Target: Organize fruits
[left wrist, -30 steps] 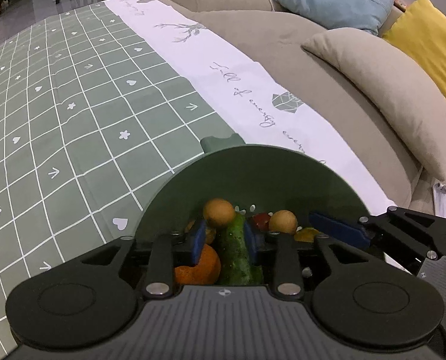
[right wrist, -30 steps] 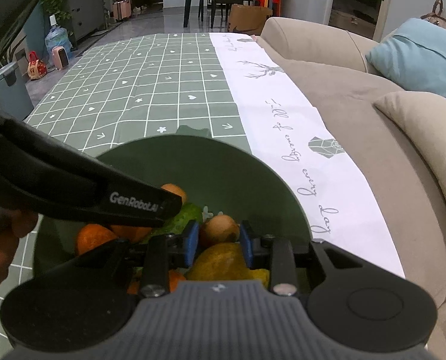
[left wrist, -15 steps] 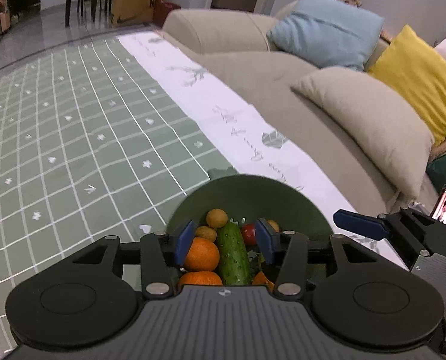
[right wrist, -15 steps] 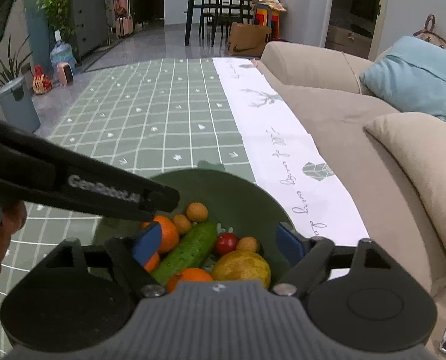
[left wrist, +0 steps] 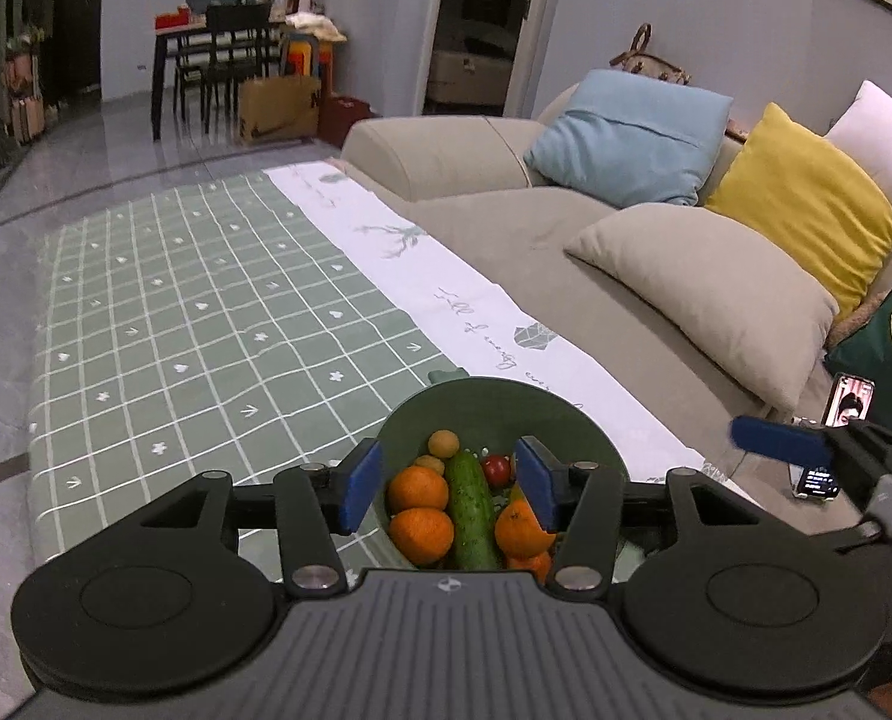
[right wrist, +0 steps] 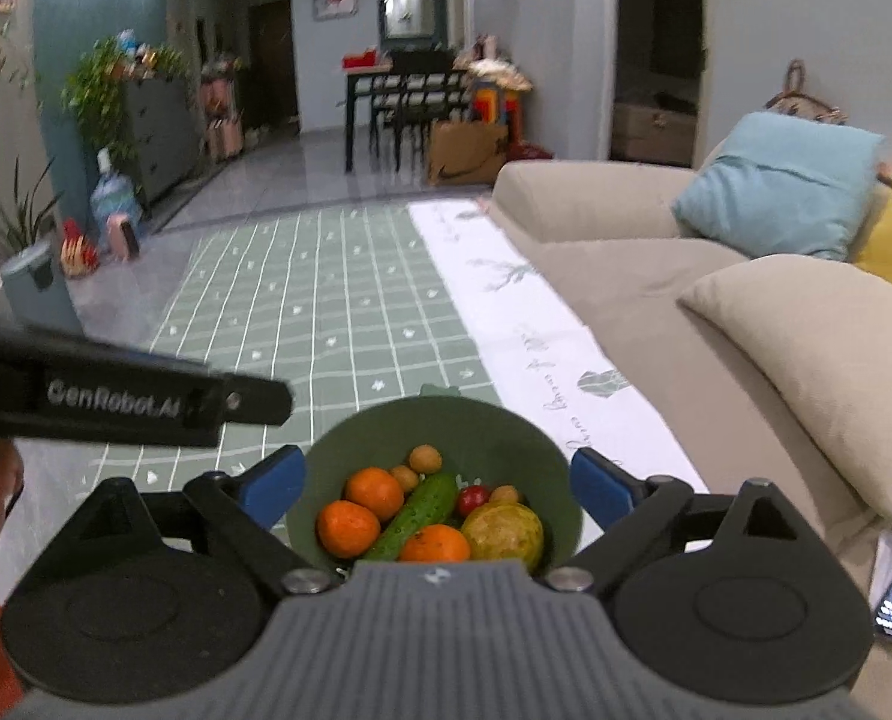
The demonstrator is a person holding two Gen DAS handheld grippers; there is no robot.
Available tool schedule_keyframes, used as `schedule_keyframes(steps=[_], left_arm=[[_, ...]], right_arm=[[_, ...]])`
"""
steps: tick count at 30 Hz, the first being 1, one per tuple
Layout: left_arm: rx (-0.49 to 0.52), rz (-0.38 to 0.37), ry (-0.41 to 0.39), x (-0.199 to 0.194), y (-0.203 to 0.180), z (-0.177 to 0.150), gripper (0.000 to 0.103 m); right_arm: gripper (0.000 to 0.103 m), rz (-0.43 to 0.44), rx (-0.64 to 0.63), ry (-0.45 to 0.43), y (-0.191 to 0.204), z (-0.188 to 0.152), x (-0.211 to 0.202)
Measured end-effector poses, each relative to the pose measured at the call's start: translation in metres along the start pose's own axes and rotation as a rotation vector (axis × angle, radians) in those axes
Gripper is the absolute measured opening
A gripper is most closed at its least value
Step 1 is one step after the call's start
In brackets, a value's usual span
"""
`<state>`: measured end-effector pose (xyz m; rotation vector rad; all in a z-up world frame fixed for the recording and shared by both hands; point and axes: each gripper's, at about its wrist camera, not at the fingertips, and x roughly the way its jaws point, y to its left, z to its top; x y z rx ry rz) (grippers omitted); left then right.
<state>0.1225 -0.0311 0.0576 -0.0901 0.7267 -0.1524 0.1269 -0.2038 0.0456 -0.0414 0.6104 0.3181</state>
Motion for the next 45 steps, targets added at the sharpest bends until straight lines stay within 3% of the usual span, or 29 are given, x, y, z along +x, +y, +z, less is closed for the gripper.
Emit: schedule_keyframes(steps=[7,17,29,45], left_arm=[[0.022,0.081,-0.066,-0.024,0.002,-0.029,0.063],[0.029,0.242,-0.102,-0.042,0.015,-0.072,0.077],[-0.027,0.261,0.063,-0.01,0.027,-0.096,0.084],[-0.004,0.265,0.126,-0.002,0.015,-0.107,0.084]], right_arm=[[0.095,-0.013,0.036,-0.094,0.005,-0.025,-0.041],[0.096,-0.061,0.044,-0.097,0.017,-0.064,-0.059],[0.096,-0.099,0.032,0.043,0.014,-0.094,-0.016],[0.098,-0.089,0.035,0.002,0.014,-0.099,-0.018]])
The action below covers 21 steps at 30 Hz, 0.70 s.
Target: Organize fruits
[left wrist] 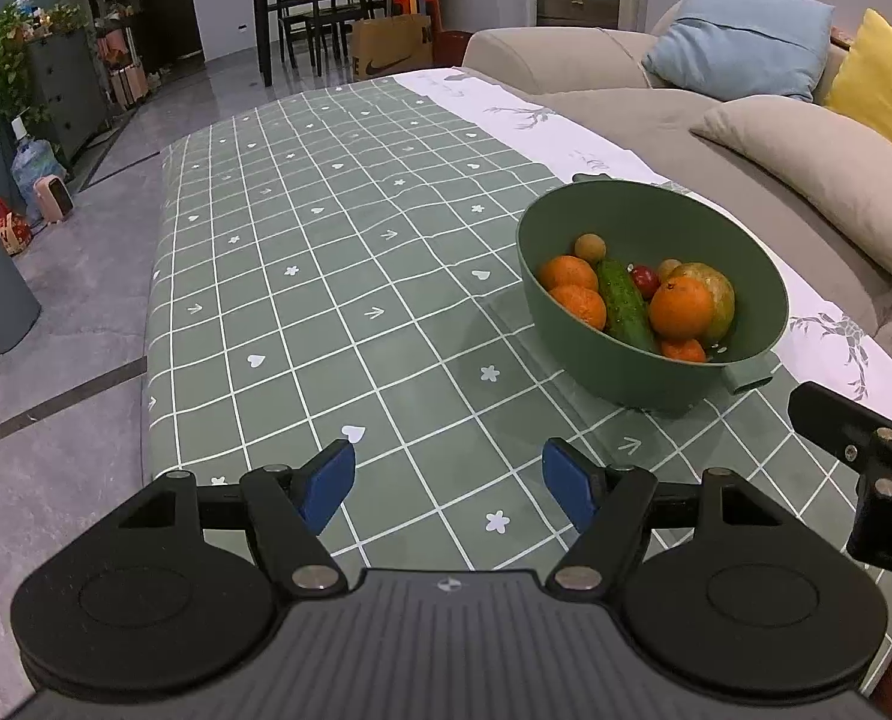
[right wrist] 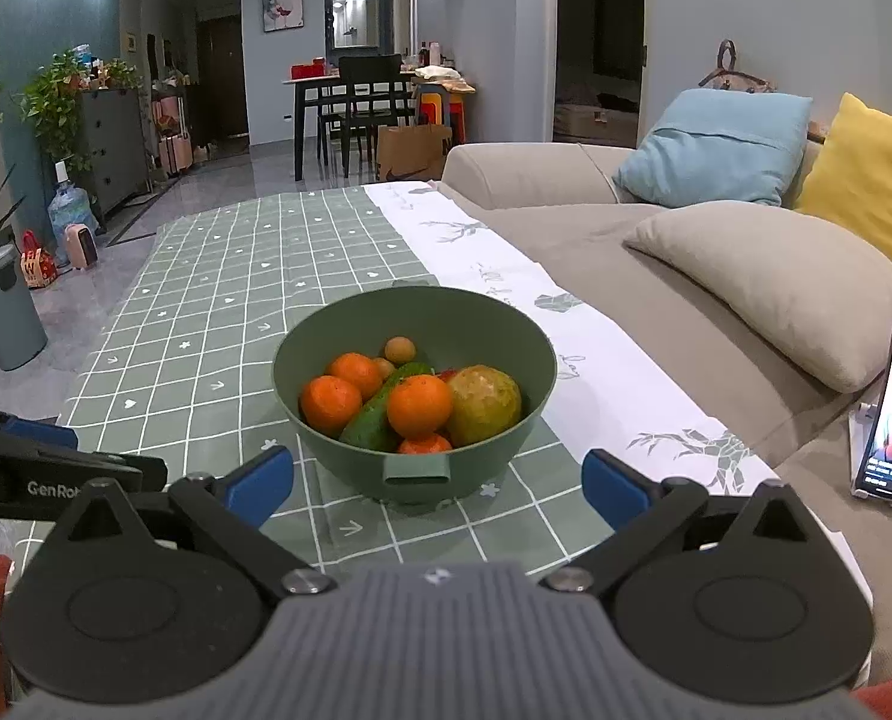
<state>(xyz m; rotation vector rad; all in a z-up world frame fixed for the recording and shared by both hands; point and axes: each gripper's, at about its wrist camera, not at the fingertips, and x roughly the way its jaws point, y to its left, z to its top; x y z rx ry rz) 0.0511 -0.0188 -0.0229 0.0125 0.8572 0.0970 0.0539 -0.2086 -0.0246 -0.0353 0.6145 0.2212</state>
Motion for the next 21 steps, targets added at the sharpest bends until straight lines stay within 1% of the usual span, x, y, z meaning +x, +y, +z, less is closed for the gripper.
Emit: schedule_keyframes(steps=[21], left_arm=[[0.003,-0.001,-0.006,-0.0032,0.0009,0.0024,0.084]], right_arm=[[0.098,0.0,-0.009,-0.011,0.0034,0.0001,-0.0021]])
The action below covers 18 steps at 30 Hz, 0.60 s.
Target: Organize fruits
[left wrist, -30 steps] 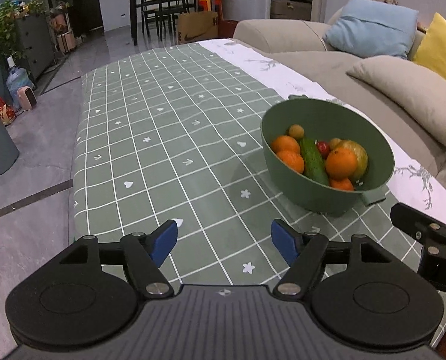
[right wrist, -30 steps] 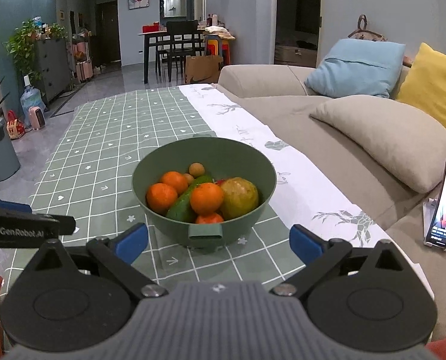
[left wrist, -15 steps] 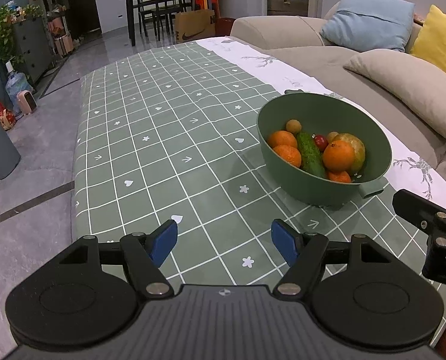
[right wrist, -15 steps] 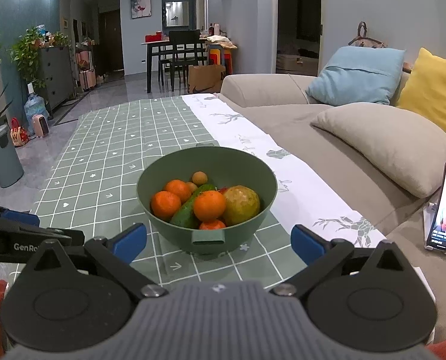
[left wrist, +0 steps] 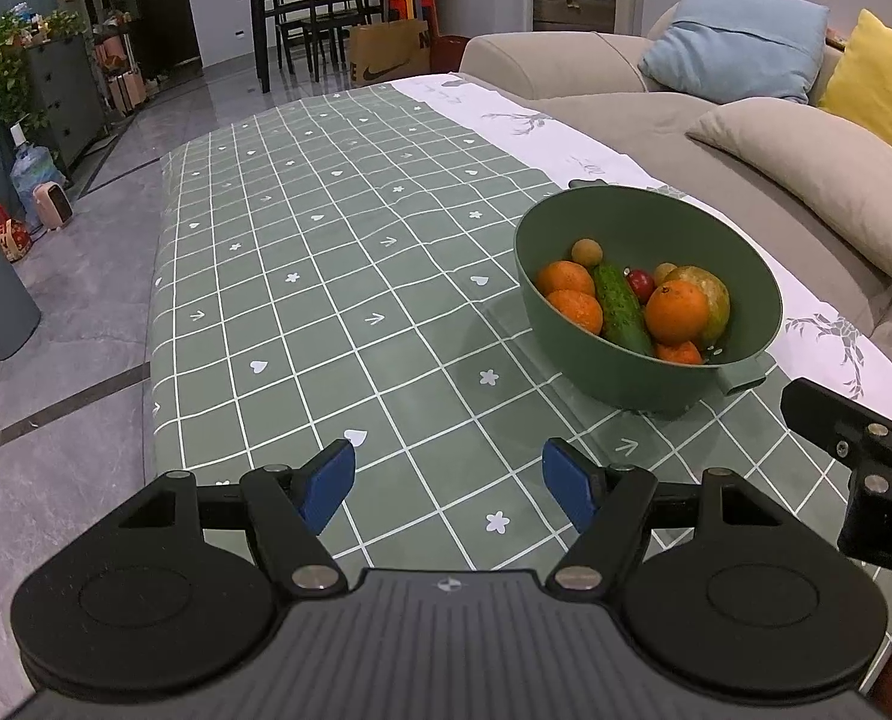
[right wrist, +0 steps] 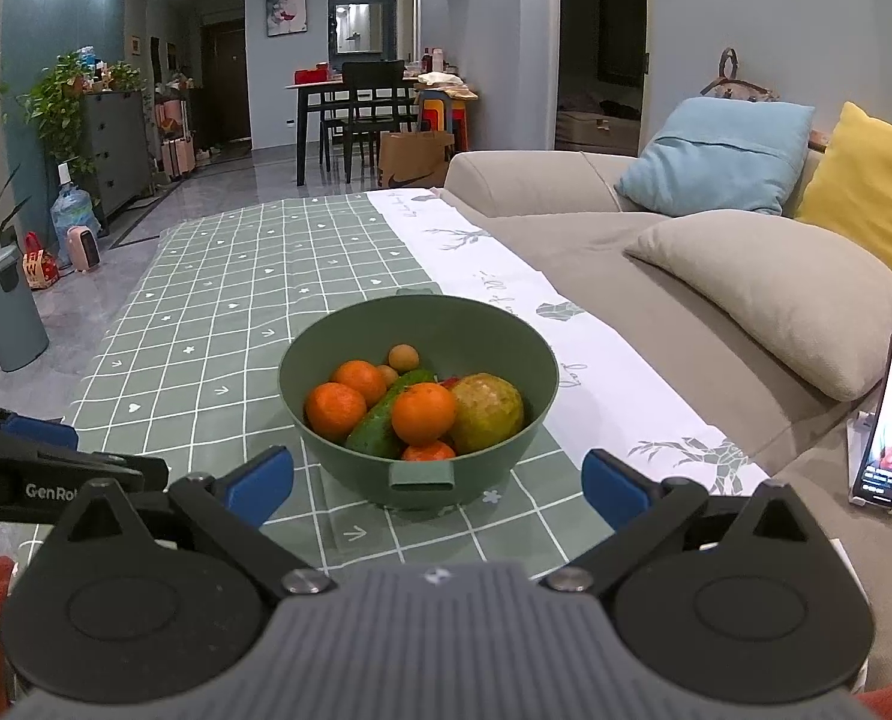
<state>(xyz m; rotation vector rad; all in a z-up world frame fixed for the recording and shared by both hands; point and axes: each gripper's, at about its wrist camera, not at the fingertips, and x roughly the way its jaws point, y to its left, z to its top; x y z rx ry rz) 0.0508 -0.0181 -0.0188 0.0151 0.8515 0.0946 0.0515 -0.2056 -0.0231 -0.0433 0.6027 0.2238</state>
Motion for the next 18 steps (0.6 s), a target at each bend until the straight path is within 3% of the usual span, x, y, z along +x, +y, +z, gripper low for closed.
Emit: schedule_keyframes(steps=[18], left_arm=[[-0.004,0.0,-0.003,-0.0005,0.0009,-0.0002,0.084]], right_arm=[[0.098,-0.002,0.005,0.002,0.0007,-0.0016,-0.0006]])
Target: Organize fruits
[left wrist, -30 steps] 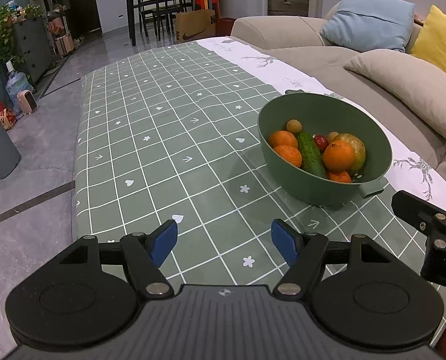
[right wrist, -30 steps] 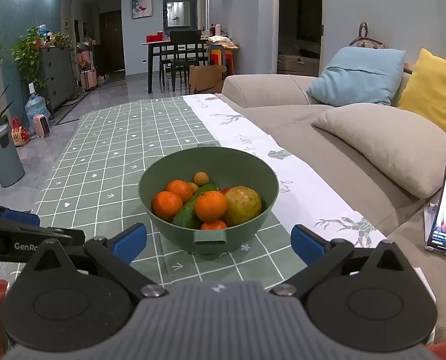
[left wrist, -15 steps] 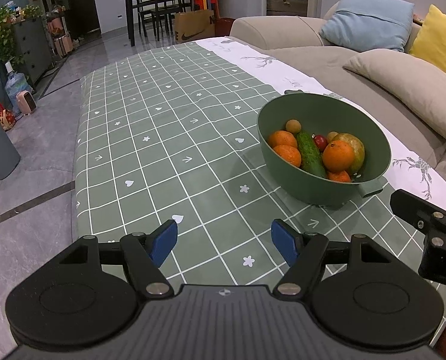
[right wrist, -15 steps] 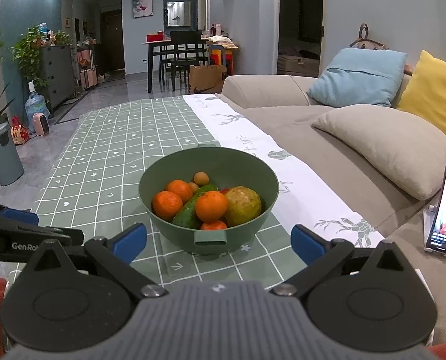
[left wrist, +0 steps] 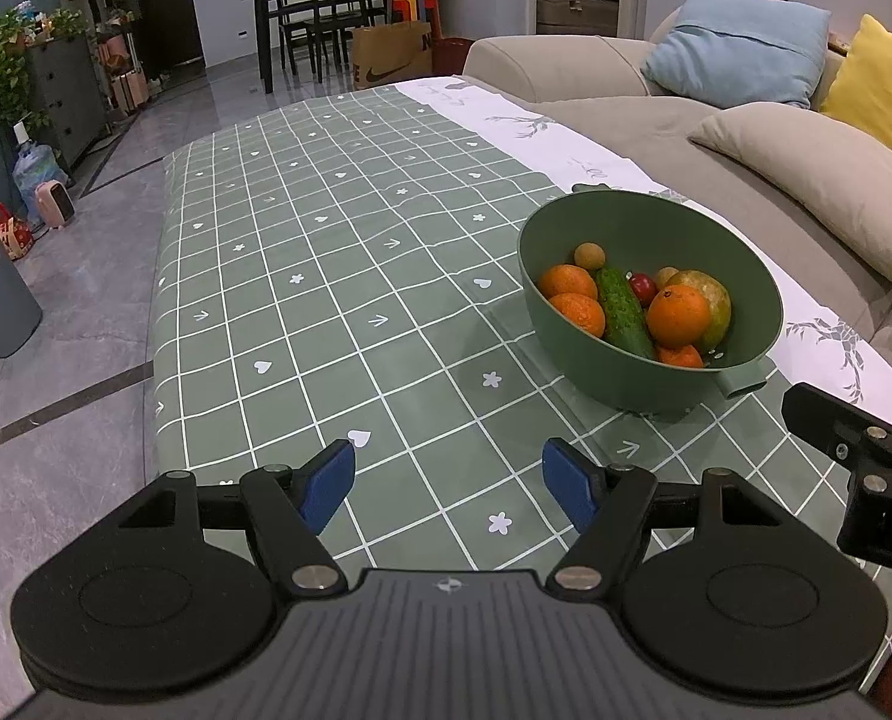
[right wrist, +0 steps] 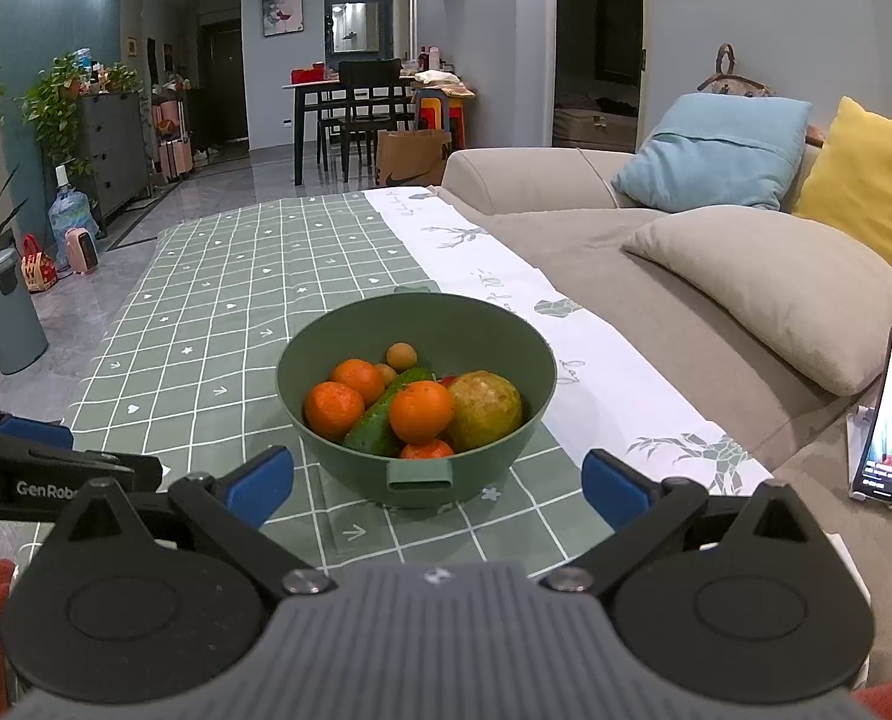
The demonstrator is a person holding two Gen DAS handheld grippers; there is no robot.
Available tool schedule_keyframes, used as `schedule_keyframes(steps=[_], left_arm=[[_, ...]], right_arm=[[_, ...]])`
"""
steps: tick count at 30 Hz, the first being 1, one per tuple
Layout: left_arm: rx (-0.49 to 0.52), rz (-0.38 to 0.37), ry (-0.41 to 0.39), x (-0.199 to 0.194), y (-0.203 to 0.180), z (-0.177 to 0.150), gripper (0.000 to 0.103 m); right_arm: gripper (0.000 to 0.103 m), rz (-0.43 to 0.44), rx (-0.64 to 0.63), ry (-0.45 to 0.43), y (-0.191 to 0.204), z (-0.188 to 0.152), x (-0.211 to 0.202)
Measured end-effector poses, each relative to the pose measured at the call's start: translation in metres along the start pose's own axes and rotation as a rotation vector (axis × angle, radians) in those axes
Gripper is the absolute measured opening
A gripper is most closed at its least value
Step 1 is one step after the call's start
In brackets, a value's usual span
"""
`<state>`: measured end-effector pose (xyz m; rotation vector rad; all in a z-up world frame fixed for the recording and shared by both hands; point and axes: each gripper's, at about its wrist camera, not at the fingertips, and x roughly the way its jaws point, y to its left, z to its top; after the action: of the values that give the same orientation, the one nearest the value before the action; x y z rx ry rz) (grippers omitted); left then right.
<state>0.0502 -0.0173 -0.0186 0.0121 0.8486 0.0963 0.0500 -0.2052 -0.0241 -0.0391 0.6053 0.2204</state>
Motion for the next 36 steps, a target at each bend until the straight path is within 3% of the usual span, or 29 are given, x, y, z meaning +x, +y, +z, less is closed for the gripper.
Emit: schedule_keyframes(steps=[36], left_arm=[[-0.003,0.014,-0.007,-0.0072,-0.0007,0.0004,0.084]], right_arm=[[0.098,-0.002,0.006,-0.001,0.0,-0.0002,-0.0016]])
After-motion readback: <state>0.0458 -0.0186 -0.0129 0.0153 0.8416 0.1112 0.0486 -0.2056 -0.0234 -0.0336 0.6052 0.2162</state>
